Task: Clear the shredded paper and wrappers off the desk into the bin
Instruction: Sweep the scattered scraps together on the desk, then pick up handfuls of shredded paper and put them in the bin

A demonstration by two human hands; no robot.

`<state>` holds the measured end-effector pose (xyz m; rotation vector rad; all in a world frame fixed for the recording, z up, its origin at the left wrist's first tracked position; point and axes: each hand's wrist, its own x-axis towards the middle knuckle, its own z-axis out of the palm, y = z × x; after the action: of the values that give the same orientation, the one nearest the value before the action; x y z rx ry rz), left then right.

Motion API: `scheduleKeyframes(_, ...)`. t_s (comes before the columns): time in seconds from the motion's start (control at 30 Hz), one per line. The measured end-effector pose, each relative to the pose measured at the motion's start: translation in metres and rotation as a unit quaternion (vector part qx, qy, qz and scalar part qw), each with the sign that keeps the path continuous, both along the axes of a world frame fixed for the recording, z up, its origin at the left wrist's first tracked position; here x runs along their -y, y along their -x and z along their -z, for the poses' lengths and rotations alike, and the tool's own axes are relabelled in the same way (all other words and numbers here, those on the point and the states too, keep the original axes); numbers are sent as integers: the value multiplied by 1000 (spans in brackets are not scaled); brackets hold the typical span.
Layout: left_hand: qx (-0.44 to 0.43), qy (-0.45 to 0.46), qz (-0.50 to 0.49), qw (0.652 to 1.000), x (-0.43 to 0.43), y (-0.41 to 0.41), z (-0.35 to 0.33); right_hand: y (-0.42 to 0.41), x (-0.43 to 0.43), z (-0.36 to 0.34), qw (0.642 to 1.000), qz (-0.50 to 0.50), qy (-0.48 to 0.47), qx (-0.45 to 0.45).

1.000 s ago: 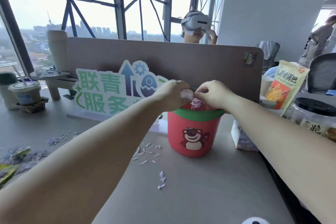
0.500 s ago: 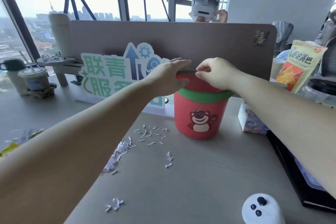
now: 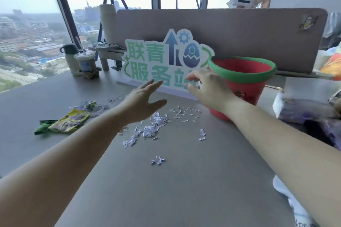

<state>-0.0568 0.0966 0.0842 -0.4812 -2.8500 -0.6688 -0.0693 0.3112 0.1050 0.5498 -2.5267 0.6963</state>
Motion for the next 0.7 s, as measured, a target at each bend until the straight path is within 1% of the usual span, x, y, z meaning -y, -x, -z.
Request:
scheduleKeyframes(0.07, 31, -1, -21, 999, 19, -10, 22, -3, 6, 28, 997, -13, 3, 72)
scheduleKeyframes(0.13, 64, 8, -47, 997, 35, -20, 41, -6, 7, 56, 990, -17, -17, 136)
scheduleKeyframes(0.23, 98, 35, -100, 989, 58, -33, 70, -16, 5, 91, 979, 5, -58, 194)
scheduleKeyframes(0.33, 119, 36, -135, 983, 74, -39, 91, -24, 9, 112, 971, 18, -107, 215)
scheduleKeyframes(0.47, 121, 37, -166, 978, 82, -42, 100, -27, 20, 119, 957, 30, -159, 242)
scheduleKeyframes(0.63, 105, 98, -189, 971, 86, -36, 102, -21, 41, 118, 954, 18, -171, 245)
scheduleKeyframes(0.7, 101, 92, -199, 970, 88, -31, 104, -16, 52, 120, 955, 7, -166, 245)
